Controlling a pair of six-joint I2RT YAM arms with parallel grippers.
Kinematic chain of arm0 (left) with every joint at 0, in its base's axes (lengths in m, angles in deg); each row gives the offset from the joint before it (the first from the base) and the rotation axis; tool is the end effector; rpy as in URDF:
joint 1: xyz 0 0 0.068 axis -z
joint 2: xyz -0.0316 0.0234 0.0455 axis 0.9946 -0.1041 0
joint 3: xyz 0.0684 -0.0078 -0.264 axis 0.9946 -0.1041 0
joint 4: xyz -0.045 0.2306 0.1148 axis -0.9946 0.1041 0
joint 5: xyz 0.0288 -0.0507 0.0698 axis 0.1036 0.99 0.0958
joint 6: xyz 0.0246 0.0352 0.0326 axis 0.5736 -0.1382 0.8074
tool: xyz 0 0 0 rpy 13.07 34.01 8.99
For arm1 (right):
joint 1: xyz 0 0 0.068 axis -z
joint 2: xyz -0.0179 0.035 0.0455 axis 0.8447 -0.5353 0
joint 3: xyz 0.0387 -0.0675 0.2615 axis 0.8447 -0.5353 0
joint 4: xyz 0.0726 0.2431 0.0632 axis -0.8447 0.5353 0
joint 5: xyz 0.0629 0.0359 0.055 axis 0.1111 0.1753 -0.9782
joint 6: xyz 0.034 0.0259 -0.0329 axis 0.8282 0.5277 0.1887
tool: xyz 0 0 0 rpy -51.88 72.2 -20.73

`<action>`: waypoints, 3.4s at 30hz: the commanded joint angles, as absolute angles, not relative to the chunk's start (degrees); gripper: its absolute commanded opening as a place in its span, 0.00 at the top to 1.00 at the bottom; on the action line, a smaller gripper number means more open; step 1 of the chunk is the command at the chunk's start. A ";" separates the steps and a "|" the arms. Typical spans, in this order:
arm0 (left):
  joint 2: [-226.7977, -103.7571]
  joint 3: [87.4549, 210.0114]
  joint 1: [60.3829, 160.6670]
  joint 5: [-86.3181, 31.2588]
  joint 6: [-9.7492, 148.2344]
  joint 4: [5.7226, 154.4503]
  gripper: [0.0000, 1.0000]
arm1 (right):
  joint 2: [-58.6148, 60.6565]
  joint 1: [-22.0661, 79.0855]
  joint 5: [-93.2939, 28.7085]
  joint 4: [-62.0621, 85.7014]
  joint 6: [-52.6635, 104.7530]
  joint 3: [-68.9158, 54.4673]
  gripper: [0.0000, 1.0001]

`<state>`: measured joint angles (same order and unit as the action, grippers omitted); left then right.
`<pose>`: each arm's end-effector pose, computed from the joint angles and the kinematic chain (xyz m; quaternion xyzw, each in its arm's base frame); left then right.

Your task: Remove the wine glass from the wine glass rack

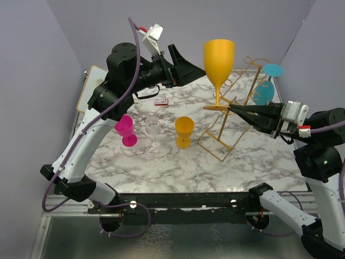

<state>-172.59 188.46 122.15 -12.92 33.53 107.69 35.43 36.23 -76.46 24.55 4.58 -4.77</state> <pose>0.2100 -0.1825 0.5541 0.0906 0.6798 -0.5846 0.4334 0.0903 0.0654 0.5143 -0.4997 0.3927 0.2990 0.7118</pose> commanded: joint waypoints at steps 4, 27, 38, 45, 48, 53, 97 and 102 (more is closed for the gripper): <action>-171.21 183.38 121.03 2.83 23.48 93.90 0.08 | 36.42 29.83 -69.63 28.69 -0.60 -4.63 0.98; -173.32 185.57 121.03 3.68 27.24 95.73 0.06 | 35.87 18.97 -62.68 33.18 -5.44 -5.53 0.98; -175.85 188.53 120.99 2.98 30.03 100.21 0.05 | 35.87 16.96 -61.76 34.72 -6.81 -4.99 0.98; -176.46 189.16 120.53 3.31 31.09 101.71 0.03 | 36.15 15.48 -59.90 35.79 -8.09 -5.49 0.98; -177.09 189.90 120.48 3.91 31.14 101.70 0.02 | 36.05 15.15 -59.68 36.06 -8.33 -5.47 0.98; -177.51 190.44 120.46 3.78 31.71 101.67 0.04 | 36.00 14.81 -59.42 36.48 -8.61 -5.10 0.98; -142.16 104.95 142.18 -18.43 88.10 45.13 0.20 | 49.98 14.66 -30.10 22.65 6.44 -10.43 0.21; -145.04 100.09 144.30 -24.86 89.53 36.46 0.22 | 51.92 14.66 -27.25 21.94 5.71 -11.66 0.21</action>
